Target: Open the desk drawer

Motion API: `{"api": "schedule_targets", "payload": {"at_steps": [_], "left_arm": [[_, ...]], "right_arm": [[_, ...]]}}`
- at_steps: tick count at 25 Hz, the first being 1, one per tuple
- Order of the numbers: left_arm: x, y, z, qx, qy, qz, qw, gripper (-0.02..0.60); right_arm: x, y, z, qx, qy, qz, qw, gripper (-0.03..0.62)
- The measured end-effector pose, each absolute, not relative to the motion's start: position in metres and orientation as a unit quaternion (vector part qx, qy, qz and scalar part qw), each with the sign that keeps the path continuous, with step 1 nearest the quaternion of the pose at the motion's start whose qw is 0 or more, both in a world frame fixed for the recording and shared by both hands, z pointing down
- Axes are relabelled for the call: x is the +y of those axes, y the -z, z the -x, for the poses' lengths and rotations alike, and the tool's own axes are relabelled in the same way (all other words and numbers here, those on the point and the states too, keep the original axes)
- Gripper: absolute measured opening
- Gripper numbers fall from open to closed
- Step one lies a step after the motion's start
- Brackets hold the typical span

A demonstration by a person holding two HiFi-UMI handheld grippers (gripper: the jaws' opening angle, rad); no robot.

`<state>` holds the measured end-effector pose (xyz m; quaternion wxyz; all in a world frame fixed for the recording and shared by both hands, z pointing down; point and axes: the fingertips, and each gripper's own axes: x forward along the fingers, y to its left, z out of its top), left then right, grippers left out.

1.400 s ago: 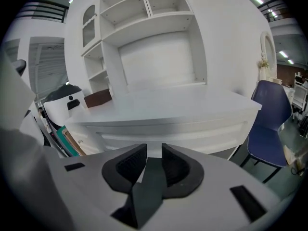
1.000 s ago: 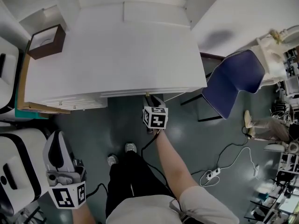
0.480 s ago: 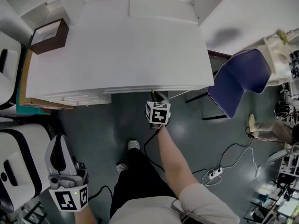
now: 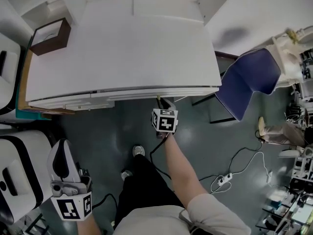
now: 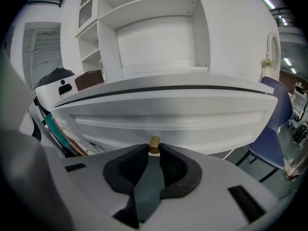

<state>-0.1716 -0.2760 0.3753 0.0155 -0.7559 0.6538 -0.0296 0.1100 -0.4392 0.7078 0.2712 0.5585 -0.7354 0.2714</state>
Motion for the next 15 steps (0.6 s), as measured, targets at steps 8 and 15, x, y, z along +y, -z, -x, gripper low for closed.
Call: {"api": "schedule_targets", "payload": {"at_steps": [8, 15], "left_arm": [[-0.268, -0.374, 0.173, 0.645, 0.026, 0.763, 0.017, 0.008], [-0.261, -0.373, 0.179, 0.639, 0.022, 0.768, 0.019, 0.009]], "right_arm": [[-0.418, -0.708, -0.113, -0.731, -0.274, -0.564, 0.27, 0.075], [-0.399, -0.706, -0.117, -0.725, -0.277, -0.575, 0.26, 0.076]]}}
